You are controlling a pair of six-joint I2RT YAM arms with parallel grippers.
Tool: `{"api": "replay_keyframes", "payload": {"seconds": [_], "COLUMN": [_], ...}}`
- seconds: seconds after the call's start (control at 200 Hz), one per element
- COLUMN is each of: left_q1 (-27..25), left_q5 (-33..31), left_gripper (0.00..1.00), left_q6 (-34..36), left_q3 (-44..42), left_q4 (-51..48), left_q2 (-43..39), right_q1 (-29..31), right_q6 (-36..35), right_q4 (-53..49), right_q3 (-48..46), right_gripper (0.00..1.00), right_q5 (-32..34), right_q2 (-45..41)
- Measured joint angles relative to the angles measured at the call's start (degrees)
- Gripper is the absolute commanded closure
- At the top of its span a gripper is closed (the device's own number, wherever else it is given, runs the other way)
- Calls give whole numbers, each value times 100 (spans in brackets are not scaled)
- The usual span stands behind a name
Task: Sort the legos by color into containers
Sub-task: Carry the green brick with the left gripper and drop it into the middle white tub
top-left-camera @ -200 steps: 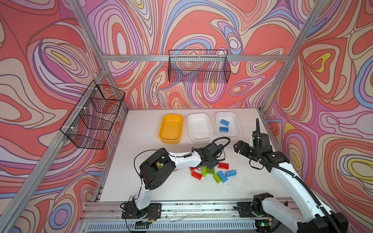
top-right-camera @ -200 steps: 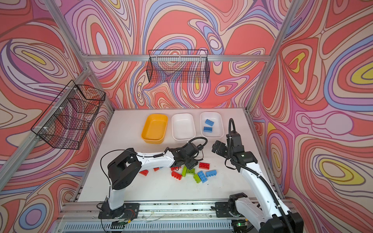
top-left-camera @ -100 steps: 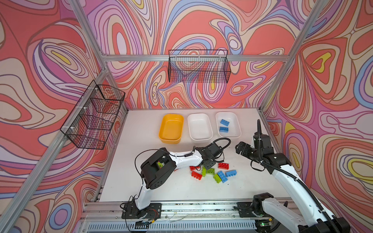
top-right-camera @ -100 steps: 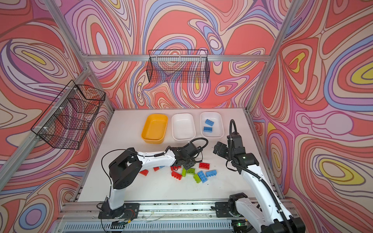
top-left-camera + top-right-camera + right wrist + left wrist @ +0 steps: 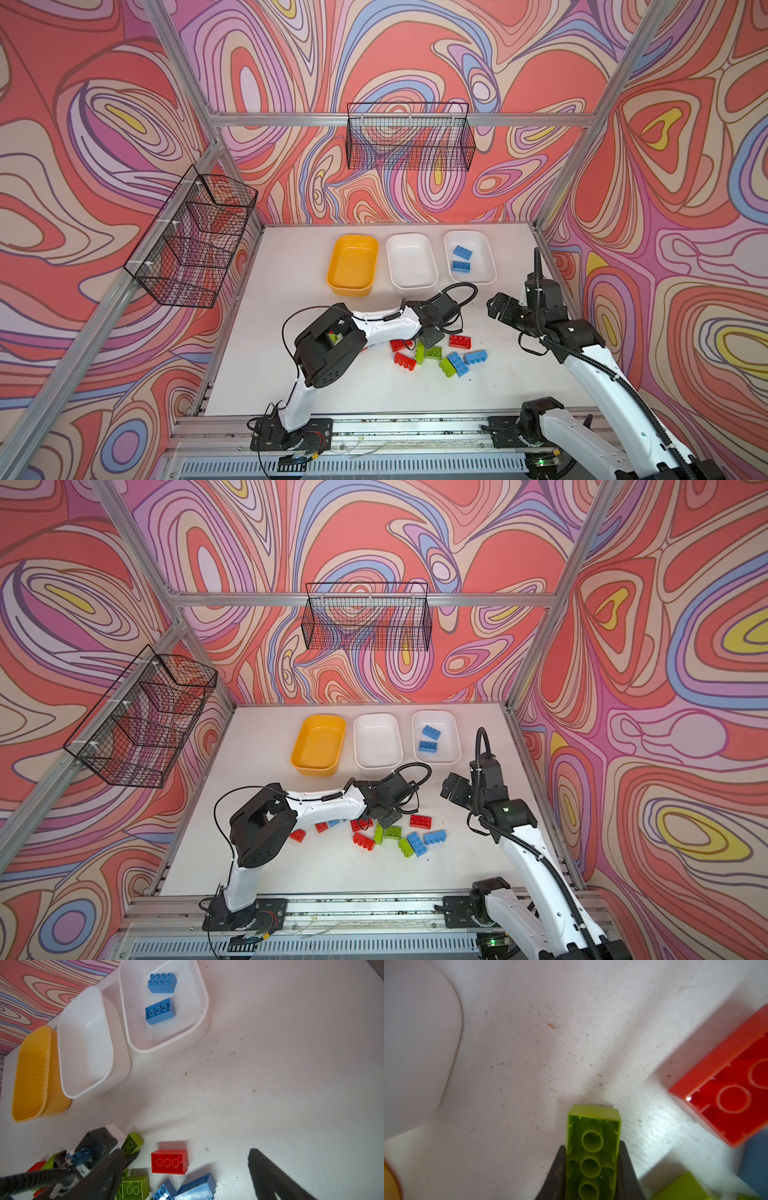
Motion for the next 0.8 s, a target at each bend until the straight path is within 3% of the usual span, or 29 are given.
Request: {"api": "replay_keyframes", "payload": {"seconds": [0.426,0.796], "left_q1": [229,671], "left_q5": [131,455], "left_gripper": [95,95], "left_q6": [-4,-24], "left_q3": [179,1364], "left_q4": [-240,-717], "left_q2": [0,-50], "right_q1": [0,0], "right_q6": [-2,-26], "right_q4": [-98,-197], "right_q3": [11,448], "right_gripper": [2,2], "right_q5": [11,-17], "right_q2": [-109,-9]}}
